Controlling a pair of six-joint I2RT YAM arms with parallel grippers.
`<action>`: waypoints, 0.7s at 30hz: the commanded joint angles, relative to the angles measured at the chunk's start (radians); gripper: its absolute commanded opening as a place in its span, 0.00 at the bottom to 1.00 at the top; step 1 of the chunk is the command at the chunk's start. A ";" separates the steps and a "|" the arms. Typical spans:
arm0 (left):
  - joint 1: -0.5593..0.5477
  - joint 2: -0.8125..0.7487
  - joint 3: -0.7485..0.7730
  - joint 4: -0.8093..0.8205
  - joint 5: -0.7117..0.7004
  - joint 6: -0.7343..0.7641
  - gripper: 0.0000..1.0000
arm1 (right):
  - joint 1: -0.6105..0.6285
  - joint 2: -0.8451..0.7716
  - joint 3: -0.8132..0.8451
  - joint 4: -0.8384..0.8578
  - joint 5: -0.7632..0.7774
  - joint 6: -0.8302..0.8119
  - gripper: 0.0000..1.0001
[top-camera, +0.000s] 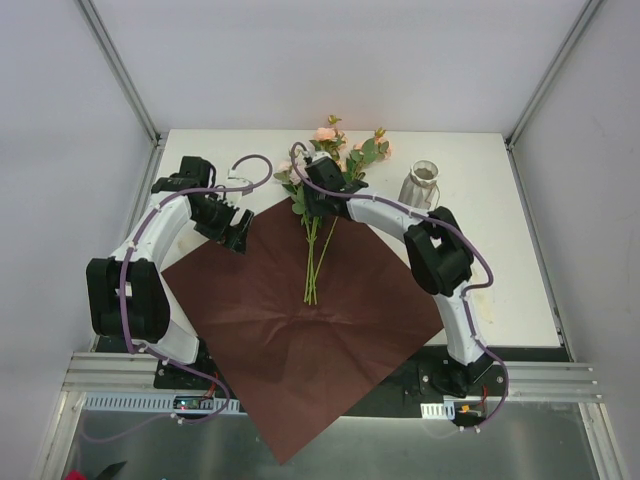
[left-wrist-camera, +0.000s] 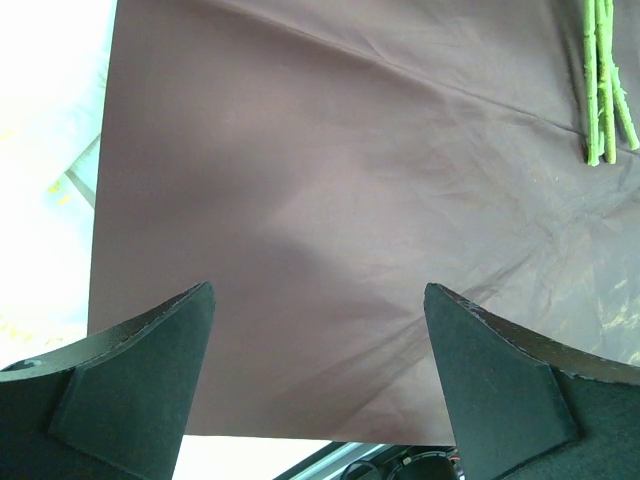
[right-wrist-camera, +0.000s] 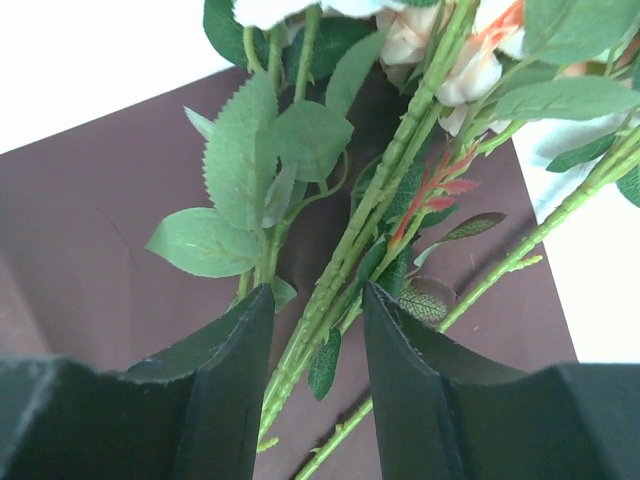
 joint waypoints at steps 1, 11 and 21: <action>0.015 -0.008 -0.019 0.007 -0.014 -0.008 0.85 | -0.019 0.026 0.045 0.003 -0.030 0.040 0.42; 0.026 -0.020 -0.044 0.021 -0.021 -0.006 0.84 | -0.026 0.000 0.010 0.049 -0.053 0.062 0.03; 0.027 -0.025 -0.036 0.024 -0.014 -0.023 0.84 | -0.011 -0.239 -0.174 0.148 -0.039 0.077 0.01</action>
